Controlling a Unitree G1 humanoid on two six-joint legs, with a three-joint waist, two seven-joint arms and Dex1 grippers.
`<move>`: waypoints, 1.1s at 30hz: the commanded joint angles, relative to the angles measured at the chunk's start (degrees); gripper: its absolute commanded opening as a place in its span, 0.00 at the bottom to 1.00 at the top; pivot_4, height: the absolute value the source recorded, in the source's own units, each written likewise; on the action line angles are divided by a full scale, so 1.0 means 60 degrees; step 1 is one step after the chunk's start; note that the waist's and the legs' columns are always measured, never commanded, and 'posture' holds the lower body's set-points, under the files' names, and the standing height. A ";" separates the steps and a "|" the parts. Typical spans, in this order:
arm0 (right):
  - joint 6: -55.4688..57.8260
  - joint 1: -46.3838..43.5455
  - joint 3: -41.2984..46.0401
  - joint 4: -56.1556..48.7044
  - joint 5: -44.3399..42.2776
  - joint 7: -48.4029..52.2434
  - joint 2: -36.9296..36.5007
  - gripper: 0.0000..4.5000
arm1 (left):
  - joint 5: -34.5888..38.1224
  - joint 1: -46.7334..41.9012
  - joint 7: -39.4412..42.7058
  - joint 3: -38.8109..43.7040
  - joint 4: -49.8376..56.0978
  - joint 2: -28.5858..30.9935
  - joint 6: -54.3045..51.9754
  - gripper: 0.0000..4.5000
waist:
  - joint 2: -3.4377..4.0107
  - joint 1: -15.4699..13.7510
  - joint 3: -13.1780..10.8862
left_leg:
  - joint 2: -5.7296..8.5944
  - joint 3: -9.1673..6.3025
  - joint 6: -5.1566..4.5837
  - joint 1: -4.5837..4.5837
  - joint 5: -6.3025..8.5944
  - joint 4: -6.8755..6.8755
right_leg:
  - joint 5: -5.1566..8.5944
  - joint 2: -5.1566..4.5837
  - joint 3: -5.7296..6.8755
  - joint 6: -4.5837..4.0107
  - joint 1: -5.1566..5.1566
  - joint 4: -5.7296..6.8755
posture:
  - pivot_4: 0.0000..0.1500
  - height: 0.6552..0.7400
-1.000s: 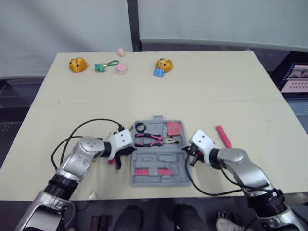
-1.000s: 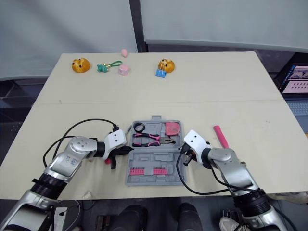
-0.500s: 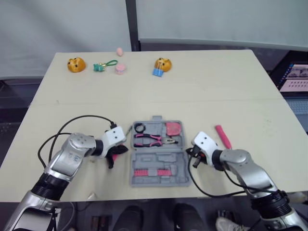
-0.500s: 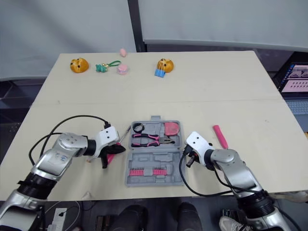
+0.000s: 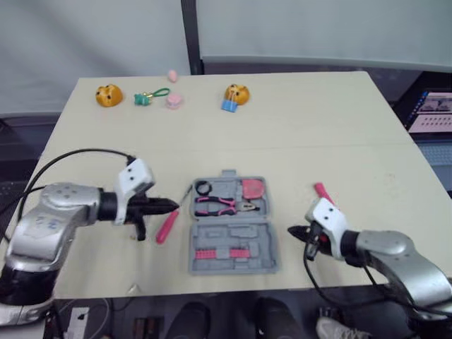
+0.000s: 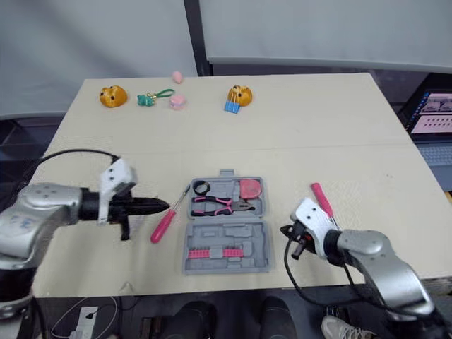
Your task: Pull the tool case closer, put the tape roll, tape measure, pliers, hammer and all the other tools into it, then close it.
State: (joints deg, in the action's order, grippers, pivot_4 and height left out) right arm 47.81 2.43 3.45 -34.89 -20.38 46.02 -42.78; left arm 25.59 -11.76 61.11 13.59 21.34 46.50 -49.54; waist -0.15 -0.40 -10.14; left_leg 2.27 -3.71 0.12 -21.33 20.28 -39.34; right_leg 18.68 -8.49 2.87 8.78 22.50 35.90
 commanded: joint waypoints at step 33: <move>-0.3288 0.6400 0.2533 -0.0594 -0.1032 0.1115 0.0217 1.00 | 0.1273 0.8382 0.0790 0.3538 -0.0639 -0.3116 0.7027 0.99 | -0.0012 -0.0183 0.0013 | -0.0012 -0.0007 -0.0033 0.0122 0.0064 0.0009 | 0.0000 -0.0007 0.0020 -0.0001 -0.0174 -0.0179 | 1.00 0.67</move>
State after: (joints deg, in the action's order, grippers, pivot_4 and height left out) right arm 29.90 40.03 17.81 -38.27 -26.80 51.66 -41.69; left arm 32.09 37.73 65.80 34.75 17.33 27.95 -8.52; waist -0.23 -1.49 -10.07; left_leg 2.20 -3.74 -0.08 -20.60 20.66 -39.29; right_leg 18.68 -8.53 2.98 8.78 21.46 34.83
